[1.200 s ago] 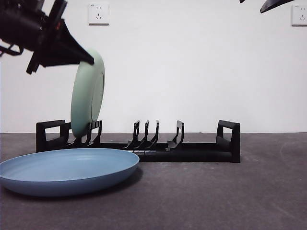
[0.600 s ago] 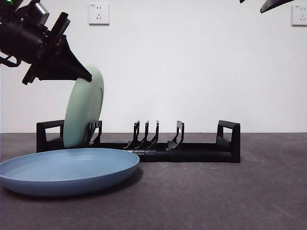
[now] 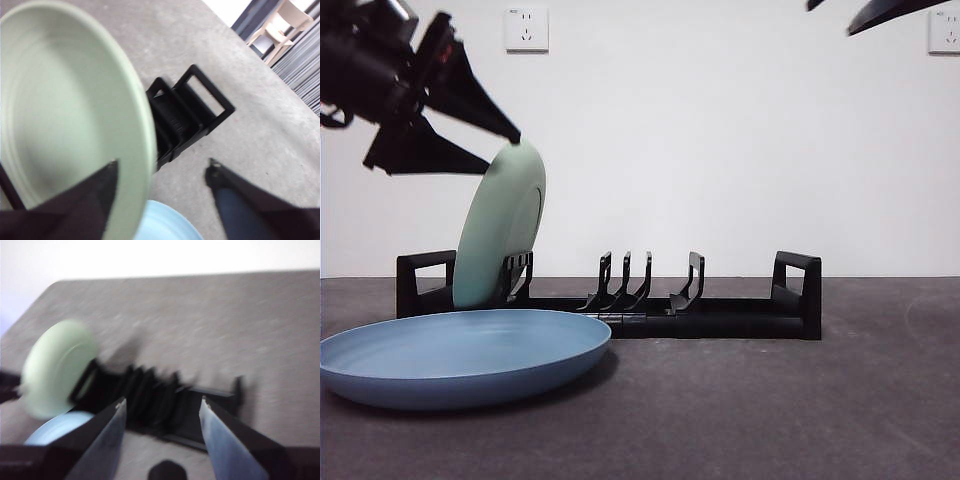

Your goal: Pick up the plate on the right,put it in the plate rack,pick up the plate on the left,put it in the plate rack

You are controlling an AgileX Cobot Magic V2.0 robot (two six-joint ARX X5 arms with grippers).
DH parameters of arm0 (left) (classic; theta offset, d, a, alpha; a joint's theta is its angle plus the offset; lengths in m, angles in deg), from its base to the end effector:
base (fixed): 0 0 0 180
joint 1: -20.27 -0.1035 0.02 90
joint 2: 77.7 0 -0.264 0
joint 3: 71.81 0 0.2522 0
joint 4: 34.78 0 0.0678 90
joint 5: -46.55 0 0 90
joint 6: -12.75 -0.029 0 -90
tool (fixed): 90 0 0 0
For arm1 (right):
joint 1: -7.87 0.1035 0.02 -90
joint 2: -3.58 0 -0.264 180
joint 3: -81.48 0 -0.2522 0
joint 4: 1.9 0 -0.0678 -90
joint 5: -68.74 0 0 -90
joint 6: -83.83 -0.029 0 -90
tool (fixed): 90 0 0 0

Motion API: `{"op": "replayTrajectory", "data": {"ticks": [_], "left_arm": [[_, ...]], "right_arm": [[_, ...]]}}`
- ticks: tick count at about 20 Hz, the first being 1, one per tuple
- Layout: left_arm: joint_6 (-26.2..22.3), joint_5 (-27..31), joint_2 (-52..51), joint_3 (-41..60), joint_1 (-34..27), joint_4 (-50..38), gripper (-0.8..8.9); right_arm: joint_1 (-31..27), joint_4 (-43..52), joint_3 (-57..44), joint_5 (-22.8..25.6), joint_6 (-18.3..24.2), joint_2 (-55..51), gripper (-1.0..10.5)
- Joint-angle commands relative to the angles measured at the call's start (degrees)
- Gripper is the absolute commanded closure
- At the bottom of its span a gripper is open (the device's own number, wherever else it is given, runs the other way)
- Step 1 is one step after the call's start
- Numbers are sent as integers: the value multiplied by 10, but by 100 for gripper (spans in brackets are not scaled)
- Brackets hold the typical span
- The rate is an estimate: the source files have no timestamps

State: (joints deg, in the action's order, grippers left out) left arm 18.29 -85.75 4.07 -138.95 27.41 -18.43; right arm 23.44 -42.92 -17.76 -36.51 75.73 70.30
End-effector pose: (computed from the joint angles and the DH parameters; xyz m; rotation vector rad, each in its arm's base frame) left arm 0.2980 -0.0570 0.2551 -0.2569 0.5725 -0.8160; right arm 0.2346 0.0733 0.3637 0.1340 0.5130 0.4933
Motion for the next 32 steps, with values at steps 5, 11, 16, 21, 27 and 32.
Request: {"op": "replayTrajectory", "data": {"ticks": [5, 11, 16, 21, 27, 32], "left_arm": [[-44, 8, -106, -3, 8, -1, 491], [-138, 113, -240, -3, 53, 42, 496], [-244, 278, -327, -3, 136, 126, 499], [-253, 318, -334, -3, 185, 180, 499], [-253, 318, -334, -3, 206, 203, 500], [-253, 323, -330, -3, 207, 203, 500]], "right_arm": [[34, -12, -1, -87, -6, 52, 698], [93, -17, -1, -89, -6, 134, 698], [151, -5, -1, -89, -6, 243, 698], [192, 42, -1, -89, -15, 347, 698], [210, 89, -1, -89, -31, 426, 758], [213, 101, -1, -89, -47, 445, 825]]}}
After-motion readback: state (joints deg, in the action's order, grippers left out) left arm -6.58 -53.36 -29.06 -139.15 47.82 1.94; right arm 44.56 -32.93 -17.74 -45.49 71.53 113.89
